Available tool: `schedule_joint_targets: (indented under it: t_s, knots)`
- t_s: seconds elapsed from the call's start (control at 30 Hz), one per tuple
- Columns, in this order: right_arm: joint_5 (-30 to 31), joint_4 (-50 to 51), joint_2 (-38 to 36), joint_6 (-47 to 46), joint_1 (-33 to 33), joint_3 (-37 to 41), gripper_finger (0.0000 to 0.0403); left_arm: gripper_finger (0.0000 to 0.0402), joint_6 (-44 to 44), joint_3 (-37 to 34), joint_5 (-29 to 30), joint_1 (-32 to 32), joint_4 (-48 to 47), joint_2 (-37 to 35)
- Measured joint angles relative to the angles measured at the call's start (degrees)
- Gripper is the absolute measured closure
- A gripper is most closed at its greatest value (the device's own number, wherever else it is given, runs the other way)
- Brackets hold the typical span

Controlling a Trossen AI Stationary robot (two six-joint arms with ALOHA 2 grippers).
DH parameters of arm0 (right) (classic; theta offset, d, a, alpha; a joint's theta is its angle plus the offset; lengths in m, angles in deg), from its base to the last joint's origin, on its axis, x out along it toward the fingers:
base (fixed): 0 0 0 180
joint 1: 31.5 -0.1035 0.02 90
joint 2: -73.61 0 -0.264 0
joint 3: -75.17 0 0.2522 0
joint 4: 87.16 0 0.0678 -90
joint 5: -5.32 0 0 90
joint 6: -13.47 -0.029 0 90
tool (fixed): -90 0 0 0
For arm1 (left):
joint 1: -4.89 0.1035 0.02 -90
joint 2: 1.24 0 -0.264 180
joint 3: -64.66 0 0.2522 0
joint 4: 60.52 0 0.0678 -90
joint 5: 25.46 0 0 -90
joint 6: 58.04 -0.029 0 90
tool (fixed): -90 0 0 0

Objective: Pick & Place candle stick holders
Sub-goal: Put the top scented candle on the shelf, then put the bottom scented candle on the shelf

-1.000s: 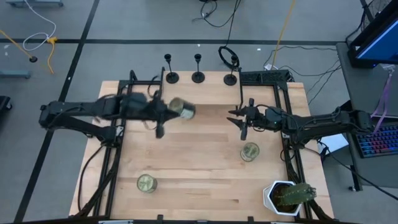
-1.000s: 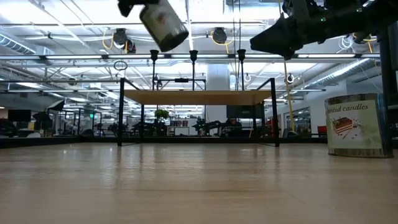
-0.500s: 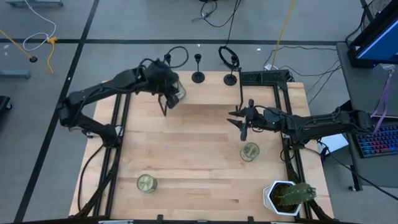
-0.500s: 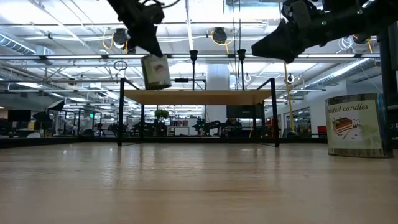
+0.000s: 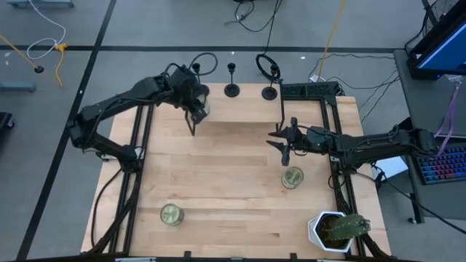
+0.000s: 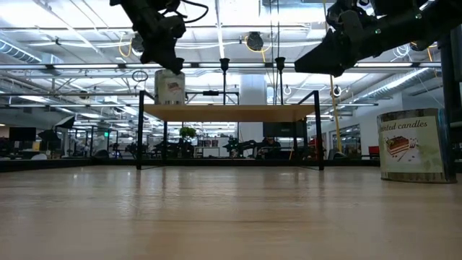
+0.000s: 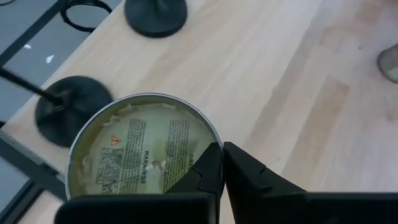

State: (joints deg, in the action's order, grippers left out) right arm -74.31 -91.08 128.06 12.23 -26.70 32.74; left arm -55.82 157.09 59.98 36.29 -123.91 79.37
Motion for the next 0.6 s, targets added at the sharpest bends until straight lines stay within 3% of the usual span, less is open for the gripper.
schedule_joint_targets:
  t_s: [0.6]
  knots:
    - [0.02, -0.01, 0.0, 0.4, -0.02, 0.0, 0.0273, 0.0305, -3.68, -0.04, 3.13, -1.0, 5.12, 0.0]
